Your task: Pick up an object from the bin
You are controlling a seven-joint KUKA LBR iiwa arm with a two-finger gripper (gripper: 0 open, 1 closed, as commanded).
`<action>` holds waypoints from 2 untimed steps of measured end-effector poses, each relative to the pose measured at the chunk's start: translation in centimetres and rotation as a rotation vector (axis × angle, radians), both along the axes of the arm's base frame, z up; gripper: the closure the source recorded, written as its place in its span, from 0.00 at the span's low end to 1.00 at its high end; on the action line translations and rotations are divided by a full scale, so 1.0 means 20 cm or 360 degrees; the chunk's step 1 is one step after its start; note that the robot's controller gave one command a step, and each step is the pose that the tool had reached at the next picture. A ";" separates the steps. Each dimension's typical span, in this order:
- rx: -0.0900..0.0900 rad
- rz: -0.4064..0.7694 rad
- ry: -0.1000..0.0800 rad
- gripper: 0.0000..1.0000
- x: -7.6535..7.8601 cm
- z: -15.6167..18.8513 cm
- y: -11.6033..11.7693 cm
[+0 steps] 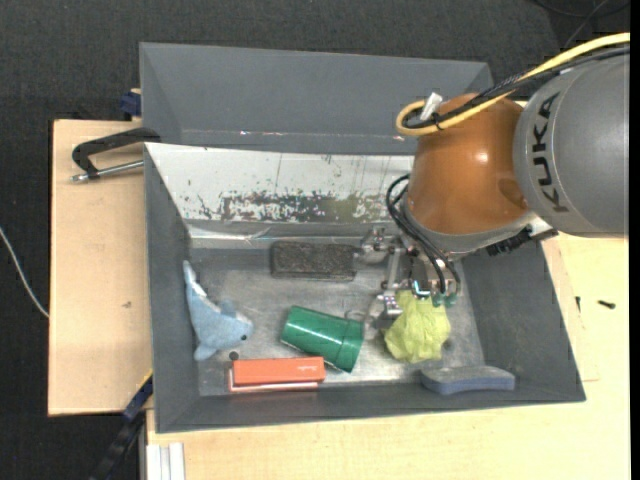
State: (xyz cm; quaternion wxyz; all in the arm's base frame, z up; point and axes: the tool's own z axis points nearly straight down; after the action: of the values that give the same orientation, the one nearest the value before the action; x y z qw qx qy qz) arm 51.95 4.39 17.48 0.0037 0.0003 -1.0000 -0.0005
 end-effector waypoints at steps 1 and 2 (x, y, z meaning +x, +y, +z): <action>0.0000 -0.0001 -0.0011 0.00 0.01 0.02 0.00; 0.0005 0.0424 -0.0018 1.00 -0.11 -0.46 0.18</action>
Offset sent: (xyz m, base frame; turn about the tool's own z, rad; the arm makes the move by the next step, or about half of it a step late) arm -0.0274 0.0312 -0.1048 -0.2637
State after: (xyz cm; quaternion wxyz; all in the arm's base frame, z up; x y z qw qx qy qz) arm 49.70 7.90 8.30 -0.0019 0.1330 -0.9911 -0.0015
